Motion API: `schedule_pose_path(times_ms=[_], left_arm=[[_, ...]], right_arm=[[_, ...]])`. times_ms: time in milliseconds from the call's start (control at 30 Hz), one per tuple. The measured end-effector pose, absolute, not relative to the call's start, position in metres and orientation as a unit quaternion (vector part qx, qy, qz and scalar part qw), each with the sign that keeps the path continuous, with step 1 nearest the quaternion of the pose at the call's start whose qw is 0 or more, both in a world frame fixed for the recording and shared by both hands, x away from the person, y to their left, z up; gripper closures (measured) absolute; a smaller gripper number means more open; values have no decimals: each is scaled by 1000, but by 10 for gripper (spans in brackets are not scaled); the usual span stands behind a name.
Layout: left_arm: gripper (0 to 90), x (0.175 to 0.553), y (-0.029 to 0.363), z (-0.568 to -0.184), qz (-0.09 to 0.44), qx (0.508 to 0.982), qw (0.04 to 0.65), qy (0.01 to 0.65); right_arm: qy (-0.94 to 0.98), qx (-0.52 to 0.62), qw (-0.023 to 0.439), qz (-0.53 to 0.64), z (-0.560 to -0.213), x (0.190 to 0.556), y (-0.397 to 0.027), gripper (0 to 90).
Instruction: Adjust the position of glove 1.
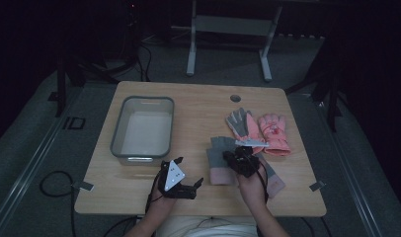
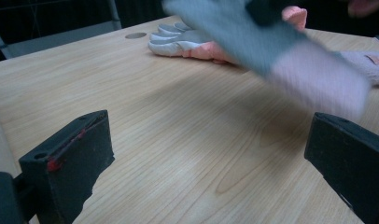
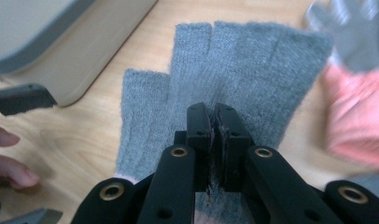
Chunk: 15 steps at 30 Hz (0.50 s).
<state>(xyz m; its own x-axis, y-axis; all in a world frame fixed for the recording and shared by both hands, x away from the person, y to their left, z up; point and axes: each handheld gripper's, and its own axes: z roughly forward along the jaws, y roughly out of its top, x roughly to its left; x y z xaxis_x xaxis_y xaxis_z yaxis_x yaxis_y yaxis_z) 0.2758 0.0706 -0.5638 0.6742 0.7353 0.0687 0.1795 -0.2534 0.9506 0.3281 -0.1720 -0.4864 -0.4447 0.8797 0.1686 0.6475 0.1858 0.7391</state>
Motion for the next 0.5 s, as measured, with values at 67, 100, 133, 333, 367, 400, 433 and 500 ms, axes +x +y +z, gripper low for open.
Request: schedule_pose_path(times_ms=[67, 100, 133, 333, 367, 400, 433, 500], left_arm=[[7, 275, 71, -564, 264, 747, 528, 306], [7, 275, 70, -564, 264, 747, 528, 305], [7, 275, 70, -564, 264, 747, 528, 305], [7, 276, 71, -564, 263, 746, 529, 307], [7, 276, 71, -564, 264, 746, 529, 306], [7, 276, 71, -564, 263, 746, 529, 306], [7, 276, 71, -564, 262, 747, 529, 306], [7, 276, 71, -564, 262, 747, 529, 306]], right_arm=[[753, 514, 144, 385, -496, 327, -170, 857], [753, 516, 146, 381, -501, 327, -169, 856], [753, 519, 138, 380, -505, 327, -169, 856], [754, 526, 131, 372, -522, 329, -161, 855], [755, 527, 132, 367, -526, 330, -158, 855], [755, 529, 130, 365, -528, 331, -157, 855], [758, 527, 128, 362, -531, 332, -155, 855], [761, 525, 128, 360, -533, 333, -153, 855]])
